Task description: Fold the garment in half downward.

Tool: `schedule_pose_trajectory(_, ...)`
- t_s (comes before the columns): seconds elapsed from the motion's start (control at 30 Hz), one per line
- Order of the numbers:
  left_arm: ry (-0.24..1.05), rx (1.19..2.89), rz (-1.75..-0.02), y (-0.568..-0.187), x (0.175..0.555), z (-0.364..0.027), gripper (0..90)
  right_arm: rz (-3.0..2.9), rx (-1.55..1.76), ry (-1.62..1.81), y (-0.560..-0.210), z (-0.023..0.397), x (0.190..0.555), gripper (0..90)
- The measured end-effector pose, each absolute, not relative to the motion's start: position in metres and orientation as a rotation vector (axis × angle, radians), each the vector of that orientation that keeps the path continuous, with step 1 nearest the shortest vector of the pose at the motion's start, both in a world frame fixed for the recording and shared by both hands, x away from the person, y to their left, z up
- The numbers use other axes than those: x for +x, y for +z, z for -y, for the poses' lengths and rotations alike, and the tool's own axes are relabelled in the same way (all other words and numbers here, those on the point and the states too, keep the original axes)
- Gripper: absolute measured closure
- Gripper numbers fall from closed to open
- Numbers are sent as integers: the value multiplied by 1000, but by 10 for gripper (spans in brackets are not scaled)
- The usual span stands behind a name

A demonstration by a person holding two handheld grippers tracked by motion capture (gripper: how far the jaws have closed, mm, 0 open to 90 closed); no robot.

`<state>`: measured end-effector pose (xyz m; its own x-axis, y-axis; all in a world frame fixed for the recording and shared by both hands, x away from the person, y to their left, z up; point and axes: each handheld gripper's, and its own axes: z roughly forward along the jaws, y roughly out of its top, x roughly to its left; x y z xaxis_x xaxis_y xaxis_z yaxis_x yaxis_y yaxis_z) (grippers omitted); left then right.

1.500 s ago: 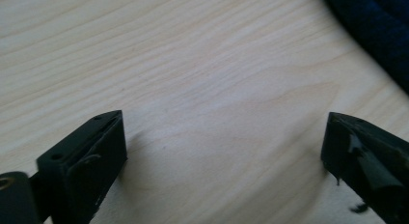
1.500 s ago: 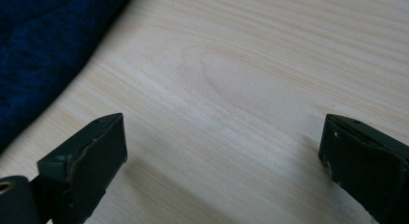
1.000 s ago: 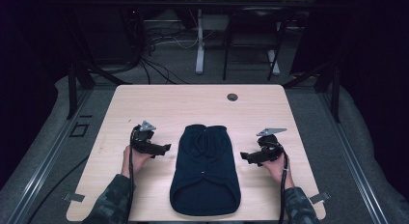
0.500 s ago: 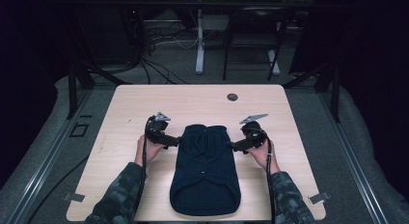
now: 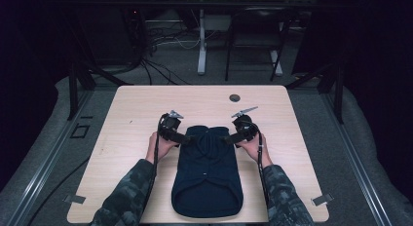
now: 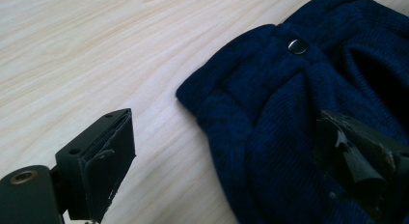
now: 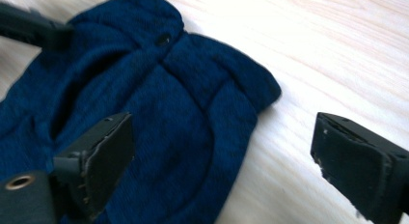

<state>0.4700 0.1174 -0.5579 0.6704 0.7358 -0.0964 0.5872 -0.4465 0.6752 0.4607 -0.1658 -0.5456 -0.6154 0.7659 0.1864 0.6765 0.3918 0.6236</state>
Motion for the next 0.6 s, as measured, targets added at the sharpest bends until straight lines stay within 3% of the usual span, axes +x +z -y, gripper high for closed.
schedule_pose_trajectory(0.17, 271, 2221, -1008, -561, 475, -108, 144, -2526, 1310, 963, -550, 153, 468, 168)
schedule_pose_trajectory(0.23, 261, 2230, -1008, -564, 476, -105, 150, -2545, 1314, 940, -554, 147, 472, 267)
schedule_pose_trajectory(0.6, 261, 2242, -1023, -574, 474, -100, 178, -2559, 1316, 890, -564, 141, 470, 328)
